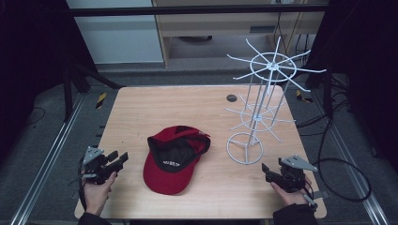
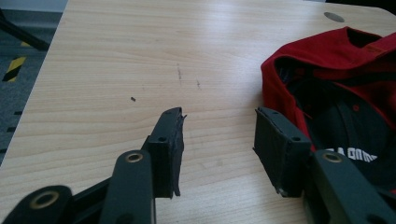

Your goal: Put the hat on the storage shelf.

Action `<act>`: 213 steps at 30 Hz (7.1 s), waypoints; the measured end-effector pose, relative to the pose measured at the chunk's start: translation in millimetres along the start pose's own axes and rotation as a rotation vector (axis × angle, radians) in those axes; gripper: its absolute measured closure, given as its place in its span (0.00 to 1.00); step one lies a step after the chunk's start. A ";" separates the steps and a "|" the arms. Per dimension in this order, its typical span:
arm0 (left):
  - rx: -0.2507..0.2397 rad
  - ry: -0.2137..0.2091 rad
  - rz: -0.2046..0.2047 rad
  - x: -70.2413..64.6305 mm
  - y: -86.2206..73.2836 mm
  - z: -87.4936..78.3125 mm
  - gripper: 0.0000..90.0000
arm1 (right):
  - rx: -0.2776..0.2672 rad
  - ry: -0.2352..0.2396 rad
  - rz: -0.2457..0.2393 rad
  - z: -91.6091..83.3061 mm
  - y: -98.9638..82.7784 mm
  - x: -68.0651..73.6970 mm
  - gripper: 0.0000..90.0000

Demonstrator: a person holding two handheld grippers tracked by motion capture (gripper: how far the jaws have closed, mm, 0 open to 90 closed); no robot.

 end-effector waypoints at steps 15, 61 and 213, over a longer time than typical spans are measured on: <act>0.029 -0.057 0.053 -29.4 -1.7 4.3 0.56 | 0.002 0.138 -0.036 -2.4 3.9 55.9 0.40; 0.197 -0.209 0.097 -62.3 -25.0 36.0 0.86 | -0.001 0.267 -0.150 65.6 38.2 166.0 0.43; -0.012 -0.525 0.235 -197.7 62.7 -24.0 0.89 | -0.068 0.454 -0.263 59.7 59.7 200.2 0.90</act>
Point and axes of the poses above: each handheld gripper's, and its own axes: z roughly forward along the jaws, y roughly out of its top, x roughly to its left, the point moved 10 cm from there along z, roughly forward along the jaws, and after that the axes turned 4 degrees about z, right-handed, at the moved point
